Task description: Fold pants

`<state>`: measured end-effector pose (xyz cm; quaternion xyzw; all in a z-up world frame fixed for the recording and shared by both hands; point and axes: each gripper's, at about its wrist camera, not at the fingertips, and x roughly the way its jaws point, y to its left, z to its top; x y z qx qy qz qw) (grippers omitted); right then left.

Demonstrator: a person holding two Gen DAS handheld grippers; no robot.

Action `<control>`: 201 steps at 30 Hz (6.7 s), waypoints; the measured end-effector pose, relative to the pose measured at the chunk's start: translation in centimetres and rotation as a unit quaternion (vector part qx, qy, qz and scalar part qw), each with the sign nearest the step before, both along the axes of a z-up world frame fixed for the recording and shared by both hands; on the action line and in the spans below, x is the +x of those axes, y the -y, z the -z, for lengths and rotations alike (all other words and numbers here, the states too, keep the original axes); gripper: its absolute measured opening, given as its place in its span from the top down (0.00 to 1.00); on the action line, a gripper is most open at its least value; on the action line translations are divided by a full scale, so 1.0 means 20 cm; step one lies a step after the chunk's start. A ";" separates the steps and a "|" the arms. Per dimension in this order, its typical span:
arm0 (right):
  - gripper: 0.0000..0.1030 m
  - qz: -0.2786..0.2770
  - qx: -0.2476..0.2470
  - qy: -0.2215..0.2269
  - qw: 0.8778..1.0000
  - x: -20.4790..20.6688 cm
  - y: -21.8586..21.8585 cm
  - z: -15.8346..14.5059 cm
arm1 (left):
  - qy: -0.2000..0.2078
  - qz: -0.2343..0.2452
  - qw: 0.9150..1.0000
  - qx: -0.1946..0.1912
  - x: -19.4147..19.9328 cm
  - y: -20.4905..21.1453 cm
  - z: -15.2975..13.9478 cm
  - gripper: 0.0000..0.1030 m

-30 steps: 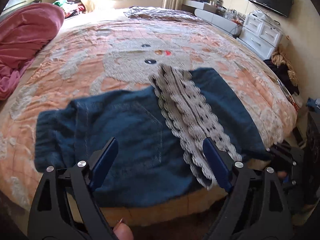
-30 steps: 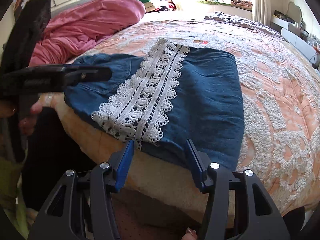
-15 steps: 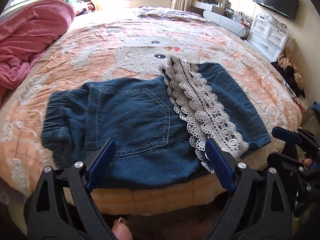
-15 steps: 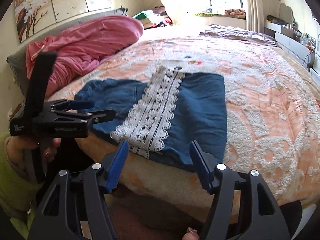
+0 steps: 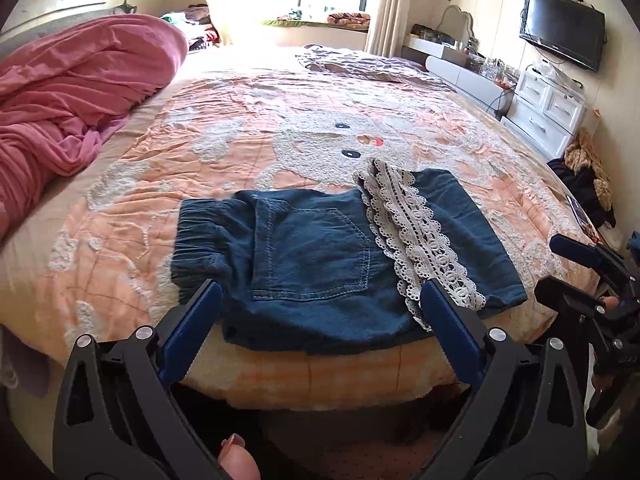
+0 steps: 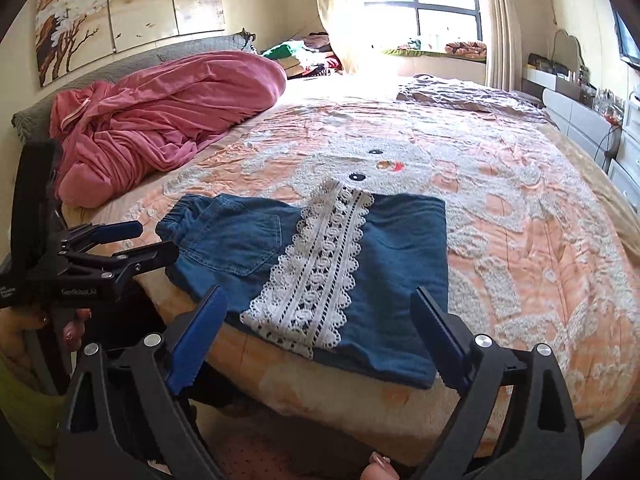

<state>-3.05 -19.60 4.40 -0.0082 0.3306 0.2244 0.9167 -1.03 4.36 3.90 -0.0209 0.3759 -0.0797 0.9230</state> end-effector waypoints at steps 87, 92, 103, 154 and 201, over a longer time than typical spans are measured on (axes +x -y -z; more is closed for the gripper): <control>0.72 -0.355 0.068 -0.086 0.928 0.87 -0.70 -0.14 | -0.022 -0.111 0.966 -0.231 0.14 -0.29 0.15 0.52; 0.72 -0.340 0.073 -0.065 0.935 0.85 -0.53 -0.21 | -0.007 -0.089 0.974 -0.209 0.16 -0.13 0.08 0.52; 0.72 -0.296 0.110 -0.053 0.947 0.87 -0.11 -0.16 | -0.001 -0.048 0.990 -0.134 0.25 0.24 0.06 0.52; 0.64 -0.165 0.163 -0.173 0.957 0.85 0.08 0.16 | -0.011 -0.012 0.999 0.031 0.21 0.48 0.24 0.34; 0.15 -0.022 0.079 -0.051 0.995 0.33 0.47 0.01 | -0.011 0.012 0.999 -0.029 0.06 0.38 0.10 0.18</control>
